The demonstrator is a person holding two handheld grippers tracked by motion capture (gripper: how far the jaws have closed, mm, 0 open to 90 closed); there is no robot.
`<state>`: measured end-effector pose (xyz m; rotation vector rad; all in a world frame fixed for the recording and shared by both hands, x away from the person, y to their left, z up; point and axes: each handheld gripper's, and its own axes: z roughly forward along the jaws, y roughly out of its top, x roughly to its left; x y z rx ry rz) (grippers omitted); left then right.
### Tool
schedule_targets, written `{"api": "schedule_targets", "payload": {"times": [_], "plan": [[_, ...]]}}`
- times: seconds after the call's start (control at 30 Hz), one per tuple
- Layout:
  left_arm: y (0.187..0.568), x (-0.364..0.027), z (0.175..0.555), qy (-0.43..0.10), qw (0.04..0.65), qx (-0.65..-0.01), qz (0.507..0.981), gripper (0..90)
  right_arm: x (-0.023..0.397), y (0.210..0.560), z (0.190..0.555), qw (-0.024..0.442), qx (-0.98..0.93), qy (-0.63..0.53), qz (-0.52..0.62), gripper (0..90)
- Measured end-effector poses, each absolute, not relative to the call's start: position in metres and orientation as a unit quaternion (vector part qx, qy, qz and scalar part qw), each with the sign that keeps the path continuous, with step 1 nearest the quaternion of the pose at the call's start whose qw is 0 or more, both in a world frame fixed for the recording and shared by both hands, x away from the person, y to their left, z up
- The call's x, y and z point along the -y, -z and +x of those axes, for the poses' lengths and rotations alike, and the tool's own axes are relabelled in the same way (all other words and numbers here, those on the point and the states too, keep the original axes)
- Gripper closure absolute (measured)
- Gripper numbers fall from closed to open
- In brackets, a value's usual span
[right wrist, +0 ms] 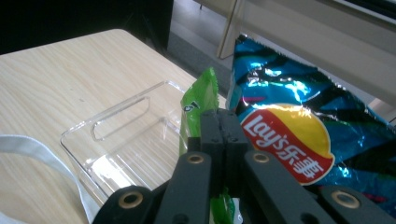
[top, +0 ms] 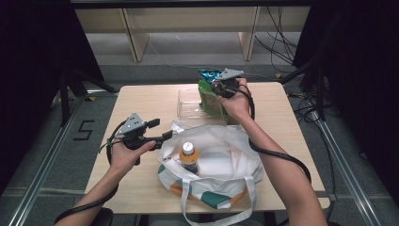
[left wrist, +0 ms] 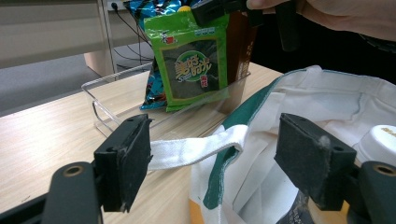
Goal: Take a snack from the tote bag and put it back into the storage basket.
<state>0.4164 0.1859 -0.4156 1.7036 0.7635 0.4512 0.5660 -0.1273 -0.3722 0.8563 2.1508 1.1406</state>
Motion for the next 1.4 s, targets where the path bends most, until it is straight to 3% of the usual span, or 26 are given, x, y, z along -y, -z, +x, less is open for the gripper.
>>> {"api": "schedule_targets", "payload": {"times": [0.77,1.0,1.4], "plan": [[0.415,-0.186,0.417,-0.195,0.575,-0.321,0.727,25.7,0.131,0.382,0.555,0.263,-0.823,-0.362,0.350,89.7],[0.415,-0.186,0.417,-0.199,0.575,-0.319,0.726,25.7,0.135,0.382,0.554,0.280,-0.813,-0.381,0.339,80.7],[0.414,-0.186,0.416,-0.199,0.577,-0.320,0.725,25.7,0.140,0.368,0.538,0.278,-0.802,-0.404,0.340,72.8]]}}
